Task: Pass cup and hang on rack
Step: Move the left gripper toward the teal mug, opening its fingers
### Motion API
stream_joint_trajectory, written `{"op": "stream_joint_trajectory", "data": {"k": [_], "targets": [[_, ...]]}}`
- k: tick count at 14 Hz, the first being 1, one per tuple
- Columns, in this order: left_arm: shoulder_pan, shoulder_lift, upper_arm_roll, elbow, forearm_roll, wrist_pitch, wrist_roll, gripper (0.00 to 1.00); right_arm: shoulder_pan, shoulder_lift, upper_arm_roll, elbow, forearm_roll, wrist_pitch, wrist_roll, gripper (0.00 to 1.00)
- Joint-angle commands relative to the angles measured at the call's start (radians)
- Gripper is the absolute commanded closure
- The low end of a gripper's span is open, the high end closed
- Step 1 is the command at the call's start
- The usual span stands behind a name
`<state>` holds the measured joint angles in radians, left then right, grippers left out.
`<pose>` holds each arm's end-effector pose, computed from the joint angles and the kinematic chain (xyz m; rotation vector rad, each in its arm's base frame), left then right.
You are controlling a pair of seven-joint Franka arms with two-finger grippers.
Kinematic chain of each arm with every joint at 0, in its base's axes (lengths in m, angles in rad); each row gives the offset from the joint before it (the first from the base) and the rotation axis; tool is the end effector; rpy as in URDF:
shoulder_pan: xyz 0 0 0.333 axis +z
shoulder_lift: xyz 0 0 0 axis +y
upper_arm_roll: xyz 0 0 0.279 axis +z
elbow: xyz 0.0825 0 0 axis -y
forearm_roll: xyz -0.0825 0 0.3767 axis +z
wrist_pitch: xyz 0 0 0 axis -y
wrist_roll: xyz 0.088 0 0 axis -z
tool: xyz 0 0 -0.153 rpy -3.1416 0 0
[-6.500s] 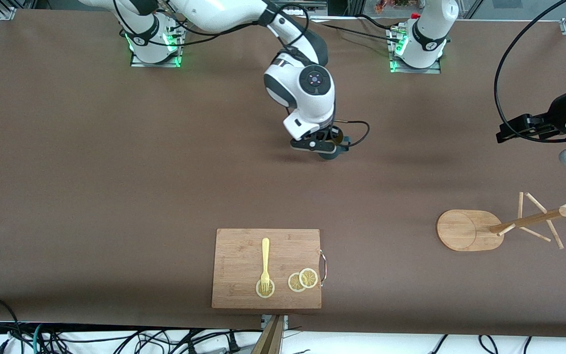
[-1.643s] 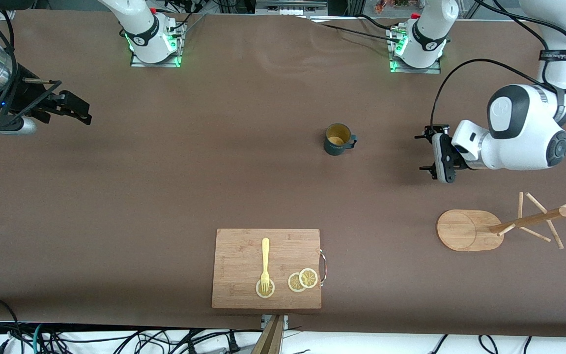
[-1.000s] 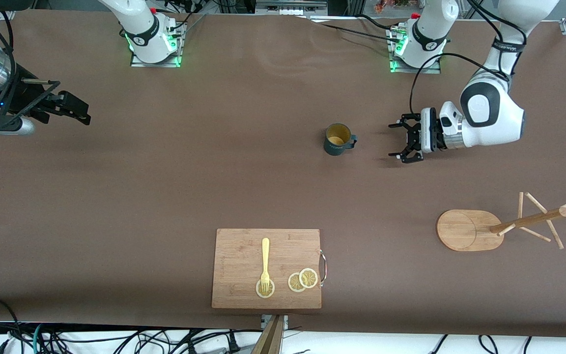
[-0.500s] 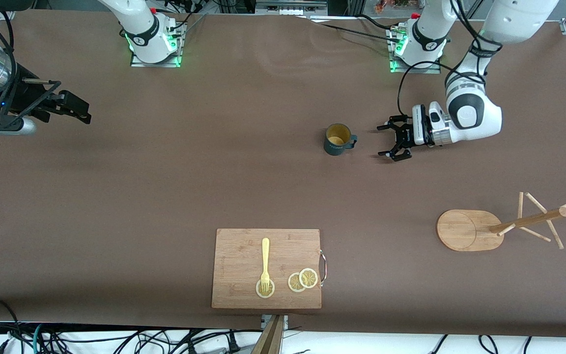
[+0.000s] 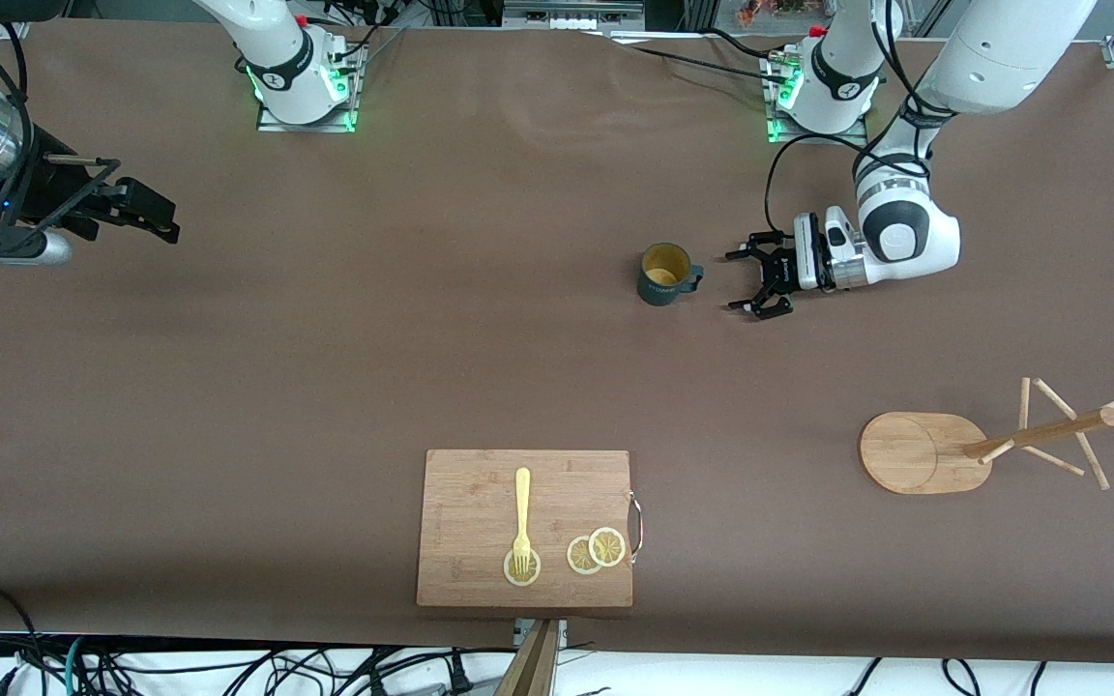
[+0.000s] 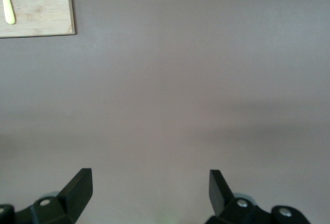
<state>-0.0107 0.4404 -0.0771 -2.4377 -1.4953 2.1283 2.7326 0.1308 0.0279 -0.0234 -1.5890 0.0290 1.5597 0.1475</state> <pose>0.3974 -0.1244 0.0595 1.6538 -1.4835 0.8650 0.5458 0.0635 0.5169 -3.1187 0.0633 0.0941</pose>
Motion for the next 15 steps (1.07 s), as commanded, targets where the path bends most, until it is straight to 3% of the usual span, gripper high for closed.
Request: {"op": "stream_joint_trajectory", "data": {"k": [1,8,15], "targets": [[-0.026,0.043,-0.018,0.019,-0.082,-0.002,0.118,0.0,-0.016,-0.008,0.013,0.001,0.002,-0.01,-0.003,0.0],[-0.034,0.061,-0.067,0.02,-0.128,0.005,0.13,0.0,-0.016,-0.008,0.013,0.001,0.003,-0.01,-0.003,0.0],[-0.044,0.089,-0.069,0.019,-0.148,0.005,0.134,0.0,-0.016,-0.008,0.011,0.001,0.003,-0.01,-0.005,0.0]]}}
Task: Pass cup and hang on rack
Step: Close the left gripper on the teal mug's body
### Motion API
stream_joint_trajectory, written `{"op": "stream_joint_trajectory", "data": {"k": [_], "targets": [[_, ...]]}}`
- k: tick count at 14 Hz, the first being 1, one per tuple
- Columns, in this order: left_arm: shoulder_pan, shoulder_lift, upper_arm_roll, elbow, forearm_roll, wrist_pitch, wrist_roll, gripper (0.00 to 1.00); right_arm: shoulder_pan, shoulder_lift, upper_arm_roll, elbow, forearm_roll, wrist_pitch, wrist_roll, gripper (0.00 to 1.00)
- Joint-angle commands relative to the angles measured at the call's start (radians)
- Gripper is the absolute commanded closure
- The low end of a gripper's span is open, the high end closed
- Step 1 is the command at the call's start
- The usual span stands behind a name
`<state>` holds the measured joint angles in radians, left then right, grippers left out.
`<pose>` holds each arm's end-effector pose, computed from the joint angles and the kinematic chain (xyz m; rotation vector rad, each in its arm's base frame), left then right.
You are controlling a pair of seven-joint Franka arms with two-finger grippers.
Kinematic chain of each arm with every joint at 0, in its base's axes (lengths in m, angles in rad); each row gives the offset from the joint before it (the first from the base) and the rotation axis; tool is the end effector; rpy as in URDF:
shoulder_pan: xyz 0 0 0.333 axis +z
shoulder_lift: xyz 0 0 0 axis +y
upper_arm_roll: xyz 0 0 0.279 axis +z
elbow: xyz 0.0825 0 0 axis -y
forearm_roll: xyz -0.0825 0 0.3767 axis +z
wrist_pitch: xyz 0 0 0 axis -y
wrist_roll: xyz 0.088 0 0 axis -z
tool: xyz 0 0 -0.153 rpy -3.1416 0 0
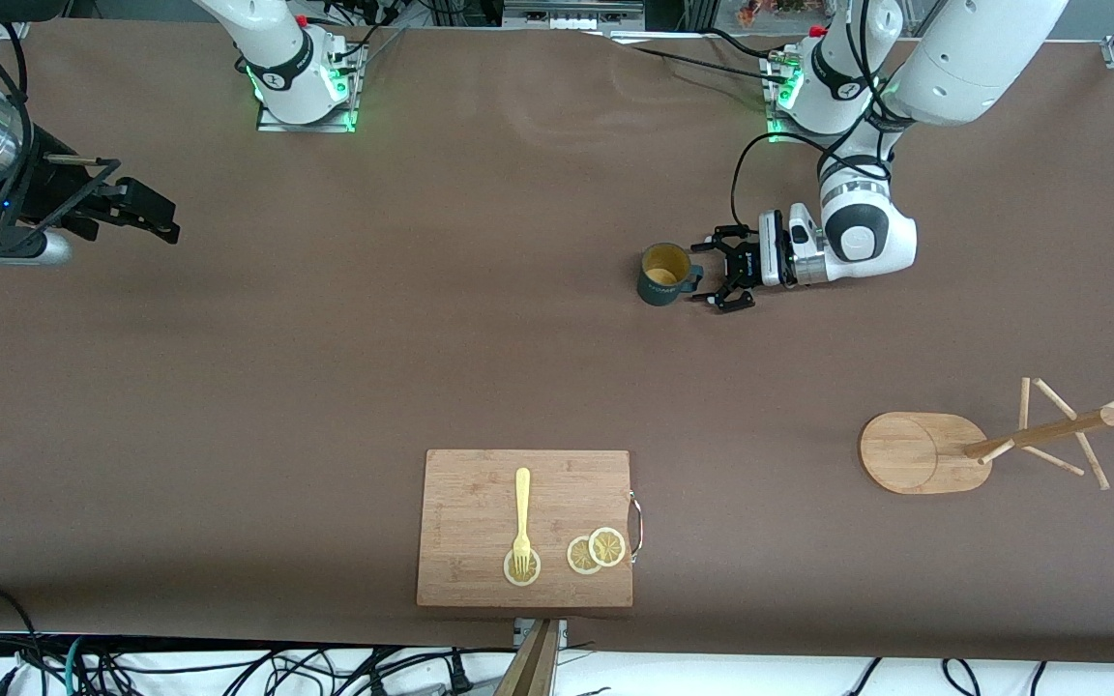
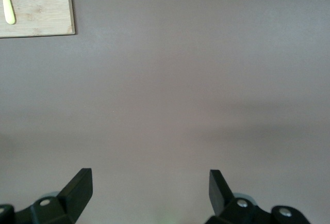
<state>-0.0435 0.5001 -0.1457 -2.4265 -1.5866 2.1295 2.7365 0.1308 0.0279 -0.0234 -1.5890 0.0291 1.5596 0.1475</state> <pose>0.3794 -0.1707 0.0443 1.6218 -1.4188 0.8423 0.5458 0.0635 0.5169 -3.1186 0.0633 0.0943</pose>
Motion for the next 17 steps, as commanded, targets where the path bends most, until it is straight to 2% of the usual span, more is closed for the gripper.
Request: {"op": "stream_joint_trajectory", "data": {"k": [1,5,6,7,8,11,13,14,17], "targets": [[-0.016,0.032,0.0,0.007,-0.07,0.004,0.143,0.0,-0.016,-0.008,0.011,0.001,0.003,-0.01,-0.006,0.0],[-0.022,0.037,0.0,0.007,-0.079,0.004,0.157,0.02,-0.016,-0.008,0.011,0.001,0.003,-0.01,-0.008,0.0],[-0.024,0.037,0.0,0.007,-0.079,0.004,0.166,0.1,-0.016,-0.008,0.011,0.001,0.003,-0.01,-0.008,0.0],[-0.024,0.037,0.0,0.007,-0.081,0.004,0.179,0.25,-0.016,-0.008,0.011,0.001,0.003,-0.01,-0.008,0.0],[-0.022,0.037,0.0,0.007,-0.081,0.004,0.183,0.49,-0.016,-0.008,0.011,0.001,0.003,-0.01,-0.008,0.0],[-0.022,0.037,0.0,0.007,-0.081,0.004,0.184,0.85,-0.016,-0.008,0.011,0.001,0.003,-0.01,-0.009,0.0],[-0.022,0.035,0.002,0.01,-0.078,0.004,0.184,0.92,-0.016,-0.008,0.011,0.001,0.003,-0.01,-0.009,0.0],[-0.019,0.034,0.002,0.017,-0.078,0.004,0.181,1.0,-0.016,-0.006,0.011,0.001,0.003,-0.01,-0.009,0.0],[0.005,0.008,0.009,0.017,-0.07,-0.003,0.103,1.0,-0.016,-0.008,0.011,0.001,0.003,-0.01,-0.009,0.0]]}}
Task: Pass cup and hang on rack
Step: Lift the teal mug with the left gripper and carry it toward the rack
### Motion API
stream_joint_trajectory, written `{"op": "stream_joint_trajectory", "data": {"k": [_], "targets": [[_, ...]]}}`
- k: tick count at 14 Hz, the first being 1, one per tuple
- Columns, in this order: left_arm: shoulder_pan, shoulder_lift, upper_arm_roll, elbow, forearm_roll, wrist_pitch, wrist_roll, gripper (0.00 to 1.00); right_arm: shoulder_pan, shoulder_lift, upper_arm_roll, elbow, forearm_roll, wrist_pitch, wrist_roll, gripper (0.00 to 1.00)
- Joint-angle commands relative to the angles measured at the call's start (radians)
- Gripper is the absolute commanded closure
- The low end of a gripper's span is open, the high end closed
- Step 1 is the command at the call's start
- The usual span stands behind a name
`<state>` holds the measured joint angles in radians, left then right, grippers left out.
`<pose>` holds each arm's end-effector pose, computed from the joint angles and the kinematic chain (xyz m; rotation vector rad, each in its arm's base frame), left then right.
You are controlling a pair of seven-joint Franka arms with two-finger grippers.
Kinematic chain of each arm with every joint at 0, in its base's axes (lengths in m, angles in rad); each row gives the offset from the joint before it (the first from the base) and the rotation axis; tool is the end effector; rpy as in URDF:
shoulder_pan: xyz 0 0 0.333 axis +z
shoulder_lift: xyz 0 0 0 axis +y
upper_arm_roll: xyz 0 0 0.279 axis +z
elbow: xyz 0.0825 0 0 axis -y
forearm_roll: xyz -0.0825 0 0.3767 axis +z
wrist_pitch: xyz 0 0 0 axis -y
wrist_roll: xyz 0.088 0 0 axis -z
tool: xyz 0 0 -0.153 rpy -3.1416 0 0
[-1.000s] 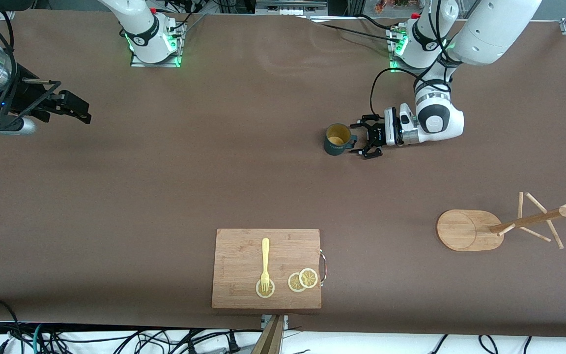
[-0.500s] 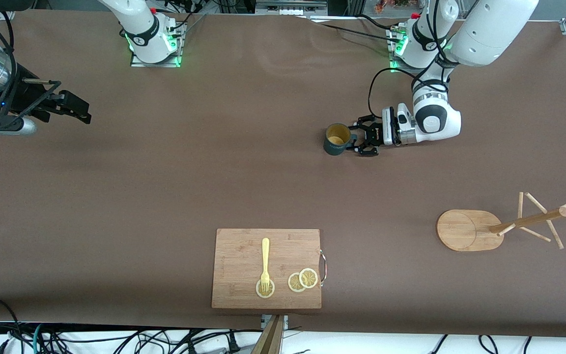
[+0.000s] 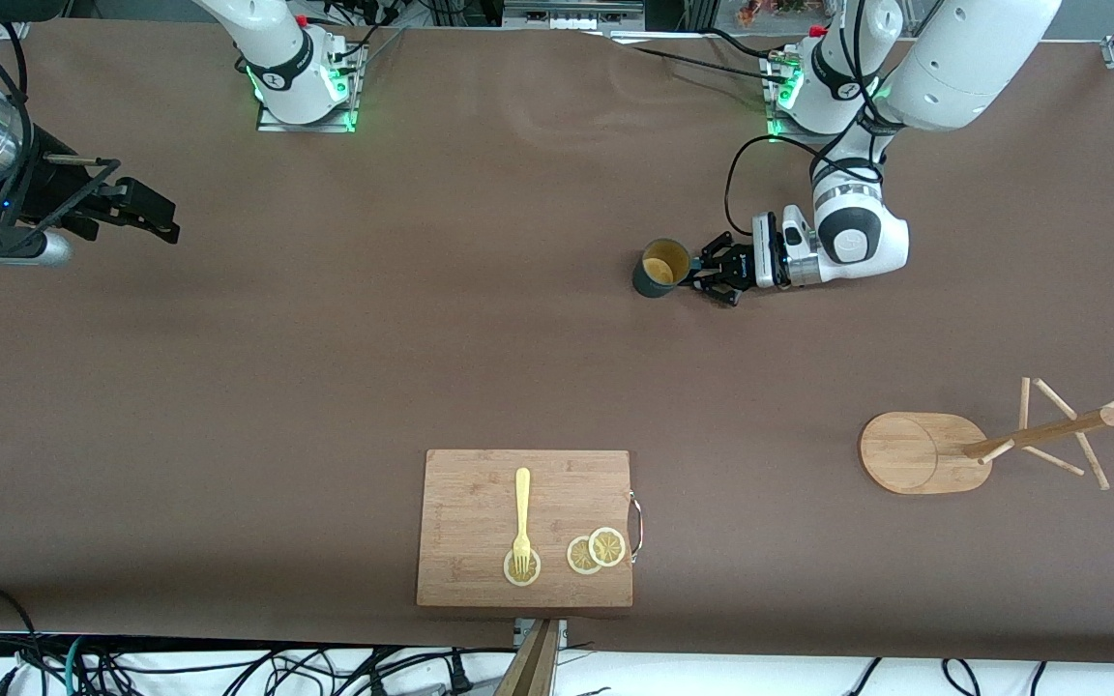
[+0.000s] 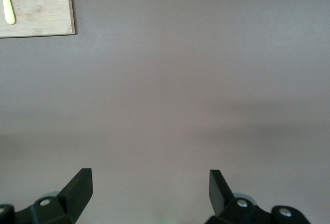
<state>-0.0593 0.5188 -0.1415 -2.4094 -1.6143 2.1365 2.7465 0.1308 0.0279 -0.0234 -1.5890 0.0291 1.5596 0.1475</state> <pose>0.3829 -0.1750 0.0399 1.6323 -1.4139 0.8538 0.5458 0.0635 0.5169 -3.1186 0.0633 0.0943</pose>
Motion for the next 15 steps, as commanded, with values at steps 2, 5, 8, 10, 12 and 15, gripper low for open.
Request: {"op": "stream_joint_trajectory", "data": {"k": [2,5,8,10,12,15], "targets": [[0.048,-0.061,0.005,-0.002,-0.003,-0.015,-0.035,1.0,-0.016,-0.006,0.011,0.001,0.003,-0.01,-0.009,0.0],[0.116,-0.173,0.005,0.0,0.167,-0.016,-0.342,1.0,-0.016,-0.008,0.011,0.001,0.003,-0.01,-0.009,0.0],[0.209,-0.276,0.007,0.01,0.359,-0.082,-0.677,1.0,-0.016,-0.008,0.011,0.001,0.003,-0.01,-0.009,0.0],[0.257,-0.319,0.031,0.056,0.486,-0.151,-0.909,1.0,-0.016,-0.008,0.01,0.001,0.003,-0.01,-0.009,0.0],[0.286,-0.371,0.075,0.104,0.566,-0.255,-1.132,1.0,-0.016,-0.006,0.01,0.001,0.003,-0.01,-0.009,0.0],[0.343,-0.393,0.151,0.208,0.668,-0.403,-1.413,1.0,-0.016,-0.006,0.01,0.001,0.003,-0.01,-0.009,0.0]]}}
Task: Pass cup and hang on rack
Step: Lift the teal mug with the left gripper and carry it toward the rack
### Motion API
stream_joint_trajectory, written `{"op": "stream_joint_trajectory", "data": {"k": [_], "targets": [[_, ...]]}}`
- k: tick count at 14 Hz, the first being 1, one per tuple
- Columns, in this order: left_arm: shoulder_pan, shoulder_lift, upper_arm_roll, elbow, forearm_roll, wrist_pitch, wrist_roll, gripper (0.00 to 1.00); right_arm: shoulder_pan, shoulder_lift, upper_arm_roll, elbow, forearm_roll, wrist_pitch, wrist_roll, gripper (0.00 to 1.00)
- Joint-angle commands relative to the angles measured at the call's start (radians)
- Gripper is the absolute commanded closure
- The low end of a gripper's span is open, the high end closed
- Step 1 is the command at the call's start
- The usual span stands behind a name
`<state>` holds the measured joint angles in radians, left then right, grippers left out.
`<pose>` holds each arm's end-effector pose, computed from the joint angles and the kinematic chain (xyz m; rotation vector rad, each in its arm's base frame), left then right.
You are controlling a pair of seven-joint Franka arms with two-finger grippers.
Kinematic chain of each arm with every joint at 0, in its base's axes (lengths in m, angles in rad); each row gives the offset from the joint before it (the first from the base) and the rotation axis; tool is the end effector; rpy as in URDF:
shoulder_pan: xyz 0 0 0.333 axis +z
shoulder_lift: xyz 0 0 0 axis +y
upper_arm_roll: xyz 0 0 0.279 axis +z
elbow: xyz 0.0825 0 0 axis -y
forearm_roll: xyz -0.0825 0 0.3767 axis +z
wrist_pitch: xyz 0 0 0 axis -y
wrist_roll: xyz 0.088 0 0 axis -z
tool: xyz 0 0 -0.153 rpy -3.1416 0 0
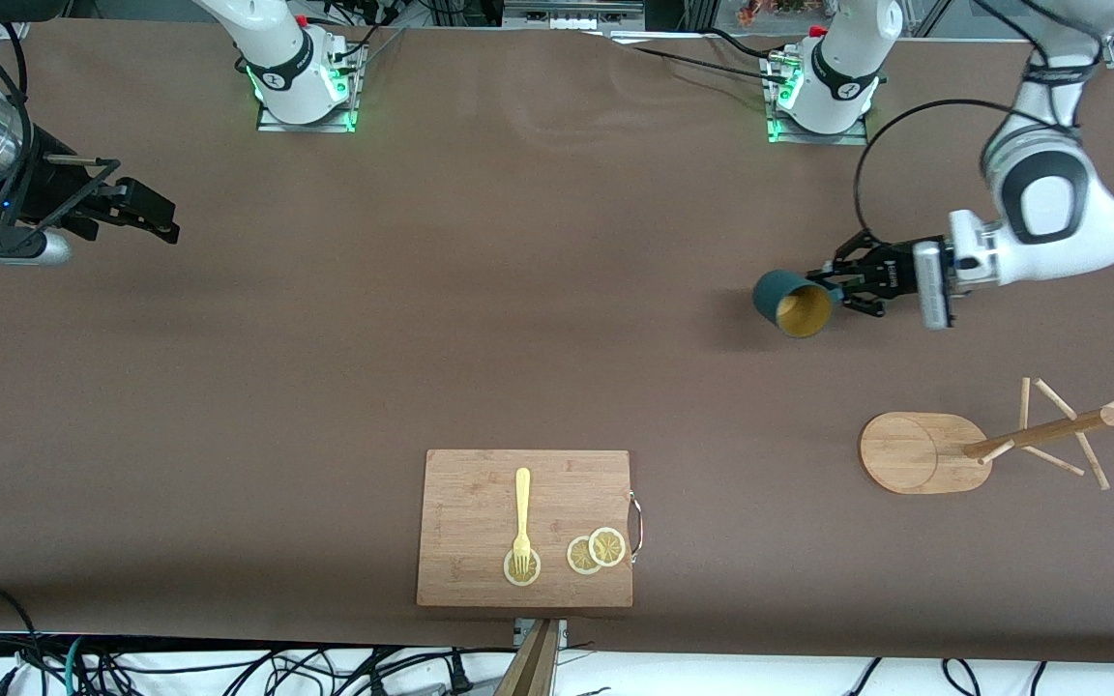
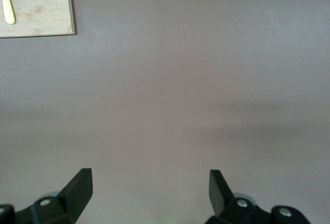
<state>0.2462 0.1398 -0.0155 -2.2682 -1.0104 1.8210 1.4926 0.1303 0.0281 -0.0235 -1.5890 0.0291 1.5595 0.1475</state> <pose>0.4788 0.0023 0.2370 2.0248 -0.7176 0.3689 0.5458 0.0632 0.5168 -3.1186 0.0643 0.0947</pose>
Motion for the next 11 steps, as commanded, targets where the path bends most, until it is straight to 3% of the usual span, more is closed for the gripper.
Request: {"op": "stream_joint_trajectory", "data": {"k": [1,4,11], "targets": [[0.045,-0.012,0.044,0.111,0.096,-0.116,-0.232,1.0,-0.015,-0.008,0.01,0.001,0.003,-0.01,-0.009,0.0],[0.047,-0.003,0.112,0.212,0.153,-0.196,-0.449,1.0,-0.015,-0.007,0.01,0.001,0.003,-0.01,-0.009,0.0],[0.13,0.027,0.135,0.225,0.032,-0.279,-0.909,1.0,-0.015,-0.008,0.011,0.001,0.003,-0.01,-0.011,0.0]]}}
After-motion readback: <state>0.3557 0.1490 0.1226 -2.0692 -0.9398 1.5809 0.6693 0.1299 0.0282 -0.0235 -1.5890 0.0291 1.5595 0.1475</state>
